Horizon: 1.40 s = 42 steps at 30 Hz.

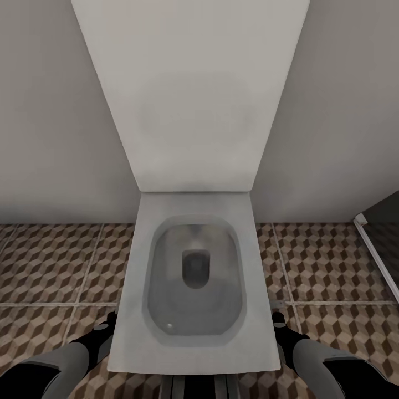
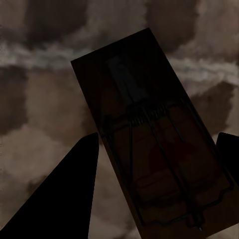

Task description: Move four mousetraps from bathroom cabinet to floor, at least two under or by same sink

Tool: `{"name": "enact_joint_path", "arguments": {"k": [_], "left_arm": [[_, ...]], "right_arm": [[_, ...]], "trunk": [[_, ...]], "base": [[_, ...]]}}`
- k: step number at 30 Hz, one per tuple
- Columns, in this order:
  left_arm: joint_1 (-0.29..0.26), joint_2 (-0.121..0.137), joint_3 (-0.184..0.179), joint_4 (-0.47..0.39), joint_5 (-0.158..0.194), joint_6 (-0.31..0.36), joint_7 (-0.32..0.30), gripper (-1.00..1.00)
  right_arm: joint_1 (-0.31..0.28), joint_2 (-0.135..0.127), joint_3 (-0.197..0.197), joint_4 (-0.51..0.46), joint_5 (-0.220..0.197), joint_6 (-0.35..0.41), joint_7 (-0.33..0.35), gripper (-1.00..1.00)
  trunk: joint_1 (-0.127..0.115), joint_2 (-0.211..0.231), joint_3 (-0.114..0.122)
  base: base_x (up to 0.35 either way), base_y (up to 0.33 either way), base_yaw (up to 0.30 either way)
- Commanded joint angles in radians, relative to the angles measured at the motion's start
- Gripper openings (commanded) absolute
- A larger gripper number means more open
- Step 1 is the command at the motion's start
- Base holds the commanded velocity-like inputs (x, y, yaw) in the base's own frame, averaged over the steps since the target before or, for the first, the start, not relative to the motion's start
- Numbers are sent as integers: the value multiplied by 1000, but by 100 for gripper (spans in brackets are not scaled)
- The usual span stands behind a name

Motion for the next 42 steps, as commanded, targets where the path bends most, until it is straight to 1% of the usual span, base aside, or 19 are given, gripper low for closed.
{"name": "enact_joint_path", "arguments": {"k": [1,14,42], "left_arm": [[-1,0,-8,1,7,-3,-3,-100],[-1,1,-8,1,8,-4,-3,-100],[-1,0,-8,1,8,-4,-3,-100]], "right_arm": [[-1,0,5,3,6,-3,-6,-100],[-1,0,4,3,4,-15,-6,-100],[-1,-1,4,3,3,-14,-6,-100]], "trunk": [[0,0,-1],[0,0,-1],[0,0,-1]], "base": [[0,0,0],[0,0,0],[0,0,0]]}}
